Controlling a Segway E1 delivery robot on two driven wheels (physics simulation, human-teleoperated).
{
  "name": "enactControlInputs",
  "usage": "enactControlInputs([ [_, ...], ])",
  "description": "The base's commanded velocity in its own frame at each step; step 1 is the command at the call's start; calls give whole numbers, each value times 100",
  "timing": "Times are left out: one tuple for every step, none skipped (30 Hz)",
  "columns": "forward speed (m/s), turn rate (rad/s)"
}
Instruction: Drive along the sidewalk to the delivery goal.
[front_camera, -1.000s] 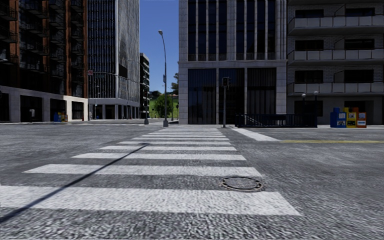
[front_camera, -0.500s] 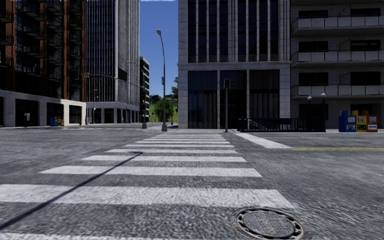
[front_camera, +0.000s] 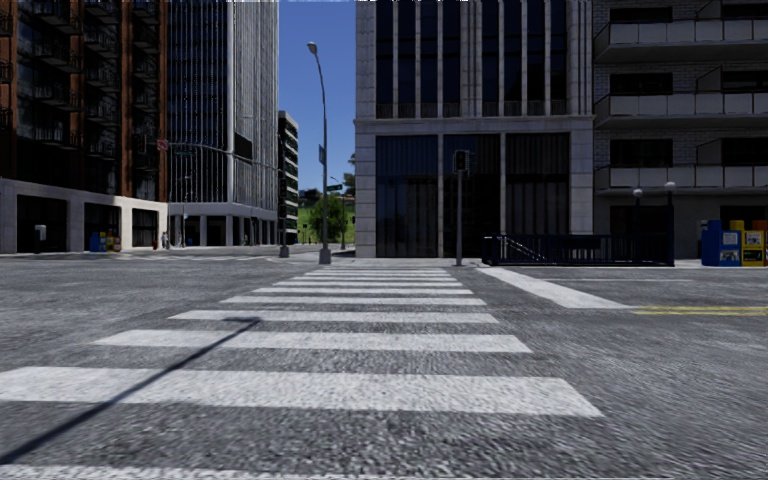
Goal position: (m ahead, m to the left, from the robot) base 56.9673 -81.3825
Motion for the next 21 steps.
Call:
enactControlInputs([
  [195,0],
  [195,0],
  [195,0],
  [195,0],
  [195,0],
  [195,0],
  [195,0],
  [195,0],
  [195,0],
  [195,0],
  [195,0],
  [195,3],
  [195,8],
  [195,11],
  [195,12],
  [195,12],
  [195,13],
  [195,16],
  [195,18],
  [195,18],
  [195,19],
])
